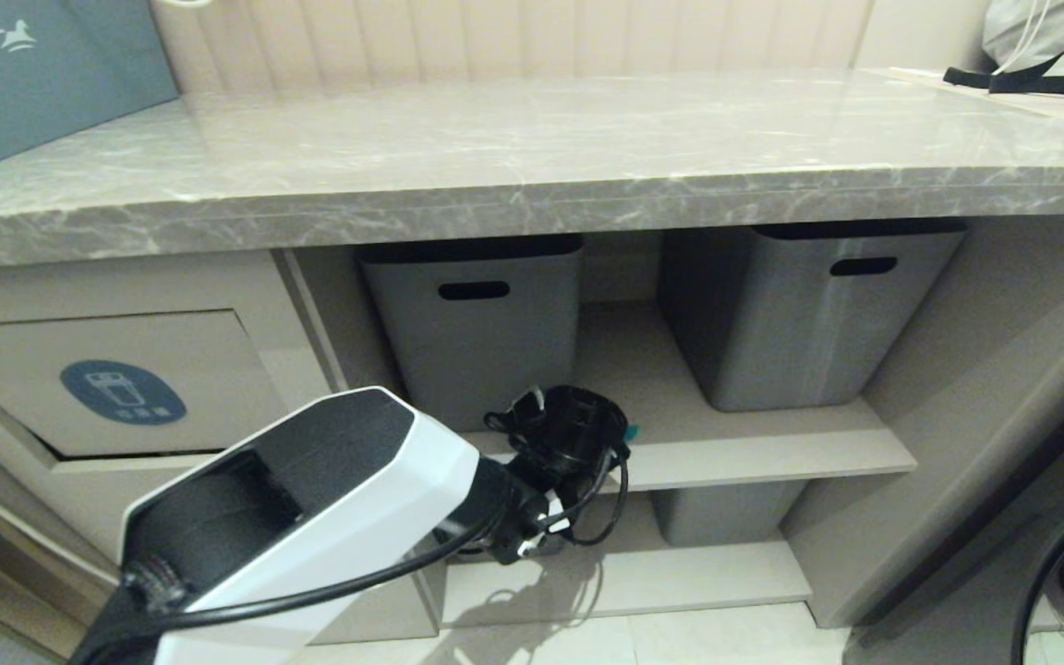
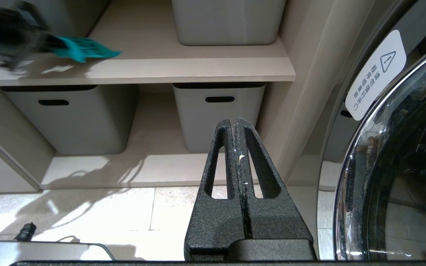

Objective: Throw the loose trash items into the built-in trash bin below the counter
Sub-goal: Pick up the garbage, then put the garbage in the trash can

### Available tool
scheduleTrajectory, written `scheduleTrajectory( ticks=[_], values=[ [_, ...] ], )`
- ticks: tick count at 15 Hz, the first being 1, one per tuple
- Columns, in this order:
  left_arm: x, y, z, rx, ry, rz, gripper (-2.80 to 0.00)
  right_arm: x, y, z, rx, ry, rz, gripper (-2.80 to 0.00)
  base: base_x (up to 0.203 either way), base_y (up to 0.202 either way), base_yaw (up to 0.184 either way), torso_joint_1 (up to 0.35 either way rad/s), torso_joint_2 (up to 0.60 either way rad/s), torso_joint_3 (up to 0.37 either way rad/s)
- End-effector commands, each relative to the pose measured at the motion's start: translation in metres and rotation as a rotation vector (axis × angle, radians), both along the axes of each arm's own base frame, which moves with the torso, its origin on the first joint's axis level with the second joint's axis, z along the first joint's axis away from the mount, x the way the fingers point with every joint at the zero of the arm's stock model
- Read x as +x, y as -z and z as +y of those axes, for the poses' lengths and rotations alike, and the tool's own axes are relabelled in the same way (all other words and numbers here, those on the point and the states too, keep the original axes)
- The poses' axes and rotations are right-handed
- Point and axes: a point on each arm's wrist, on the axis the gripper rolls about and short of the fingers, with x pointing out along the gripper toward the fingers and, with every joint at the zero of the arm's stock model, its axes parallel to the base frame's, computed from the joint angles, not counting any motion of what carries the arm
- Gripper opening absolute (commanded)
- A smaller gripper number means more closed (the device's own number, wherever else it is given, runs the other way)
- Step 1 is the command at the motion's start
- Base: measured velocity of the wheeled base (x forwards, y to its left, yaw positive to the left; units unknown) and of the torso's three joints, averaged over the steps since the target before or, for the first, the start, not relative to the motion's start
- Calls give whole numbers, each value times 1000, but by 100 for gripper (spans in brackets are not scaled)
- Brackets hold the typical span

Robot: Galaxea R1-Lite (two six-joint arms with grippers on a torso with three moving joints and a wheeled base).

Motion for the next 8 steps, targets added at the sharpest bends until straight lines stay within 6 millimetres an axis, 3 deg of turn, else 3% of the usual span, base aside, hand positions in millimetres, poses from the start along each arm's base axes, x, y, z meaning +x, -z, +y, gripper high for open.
scheduleTrajectory(
  ticks=[1, 4, 8],
  values=[
    [-22, -41, 21, -35, -1, -32, -280, 0, 0, 0, 2, 0, 1, -280, 0, 0, 0, 0, 0, 0],
    [-60, -74, 59, -17, 12, -52, -280, 0, 0, 0, 3, 4, 1, -280, 0, 0, 0, 0, 0, 0],
    [-135, -100, 132, 34, 54, -57, -280, 0, 0, 0, 2, 4, 1, -280, 0, 0, 0, 0, 0, 0]
  ],
)
